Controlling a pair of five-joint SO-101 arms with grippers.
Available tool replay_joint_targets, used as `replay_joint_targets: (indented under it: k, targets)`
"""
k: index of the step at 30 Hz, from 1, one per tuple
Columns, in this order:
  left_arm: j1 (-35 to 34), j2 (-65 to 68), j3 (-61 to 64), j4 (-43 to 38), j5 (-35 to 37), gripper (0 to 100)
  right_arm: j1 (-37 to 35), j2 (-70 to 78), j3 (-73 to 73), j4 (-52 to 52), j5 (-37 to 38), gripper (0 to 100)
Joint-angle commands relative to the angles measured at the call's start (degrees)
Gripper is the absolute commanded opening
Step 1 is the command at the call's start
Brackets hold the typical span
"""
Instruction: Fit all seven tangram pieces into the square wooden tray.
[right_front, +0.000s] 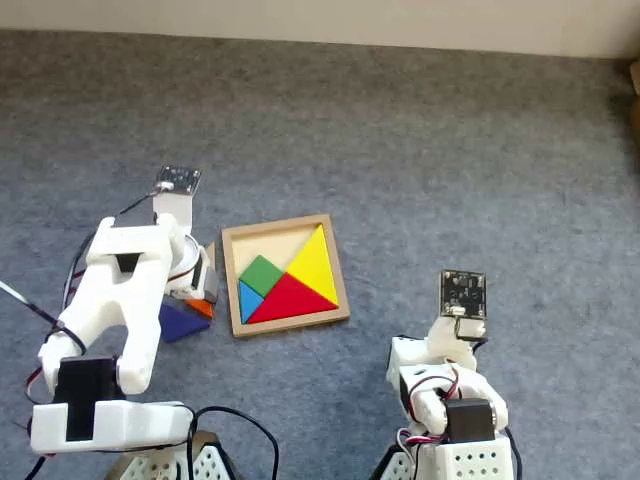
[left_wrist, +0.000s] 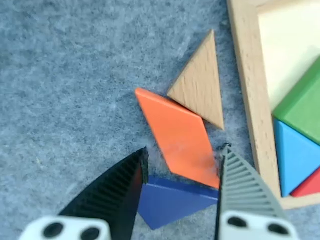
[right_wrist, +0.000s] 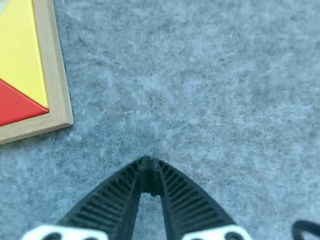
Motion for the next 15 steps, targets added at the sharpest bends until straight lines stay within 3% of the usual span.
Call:
replay_joint_targets:
  k: [1, 5, 13, 15]
  targets:
    - [0.92, -0.22, 0.13, -0.97, -0.53, 21, 0.66, -0.75, 7.78, 0.4, -0.44, 0.9]
    - [1.01, -0.22, 0.48, -2.64, -0.53, 14, 0.66, -0.75, 7.78, 0.4, -0.44, 0.9]
    - [1.01, -0.22, 0.22, -2.81, -0.88, 10, 0.66, -0.75, 7.78, 0.4, -0.44, 0.9]
    - [1.01, -0.84, 0.13, -2.73, -4.31, 8, 0.66, -0.75, 7.78, 0.4, -0.44, 0.9]
